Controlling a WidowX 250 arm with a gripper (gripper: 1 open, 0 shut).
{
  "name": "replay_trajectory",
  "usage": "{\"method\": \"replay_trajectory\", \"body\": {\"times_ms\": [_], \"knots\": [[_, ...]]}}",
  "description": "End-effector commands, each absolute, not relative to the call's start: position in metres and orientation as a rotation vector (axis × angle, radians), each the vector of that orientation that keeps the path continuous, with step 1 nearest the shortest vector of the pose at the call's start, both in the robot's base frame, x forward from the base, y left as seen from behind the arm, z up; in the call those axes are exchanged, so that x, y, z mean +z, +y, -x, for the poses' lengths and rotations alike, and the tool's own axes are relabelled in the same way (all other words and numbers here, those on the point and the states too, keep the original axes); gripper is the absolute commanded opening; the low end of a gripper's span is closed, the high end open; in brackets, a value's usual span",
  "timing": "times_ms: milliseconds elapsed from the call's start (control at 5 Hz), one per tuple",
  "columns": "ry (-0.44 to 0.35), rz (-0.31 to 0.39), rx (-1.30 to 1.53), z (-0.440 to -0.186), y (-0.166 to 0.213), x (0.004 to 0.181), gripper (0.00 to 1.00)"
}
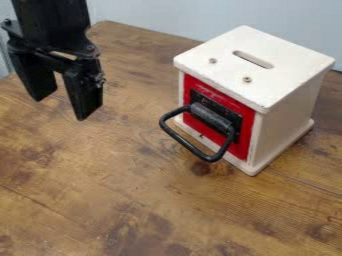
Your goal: Close the drawer
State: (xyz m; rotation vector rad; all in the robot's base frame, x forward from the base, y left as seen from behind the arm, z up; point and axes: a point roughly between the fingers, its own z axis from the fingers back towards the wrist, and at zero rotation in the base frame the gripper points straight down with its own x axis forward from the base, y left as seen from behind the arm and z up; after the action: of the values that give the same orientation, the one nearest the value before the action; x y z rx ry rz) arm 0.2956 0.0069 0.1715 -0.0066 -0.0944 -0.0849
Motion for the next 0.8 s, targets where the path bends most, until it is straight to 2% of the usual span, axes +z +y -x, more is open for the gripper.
{"method": "replay_trajectory", "body": {"times_ms": [0, 600], "knots": [[-0.162, -0.010, -0.031, -0.2935, 0.0114, 0.1913, 1.00], [-0.156, -0.011, 0.074, -0.2886, 0.0106, 0.1897, 1.00]]}}
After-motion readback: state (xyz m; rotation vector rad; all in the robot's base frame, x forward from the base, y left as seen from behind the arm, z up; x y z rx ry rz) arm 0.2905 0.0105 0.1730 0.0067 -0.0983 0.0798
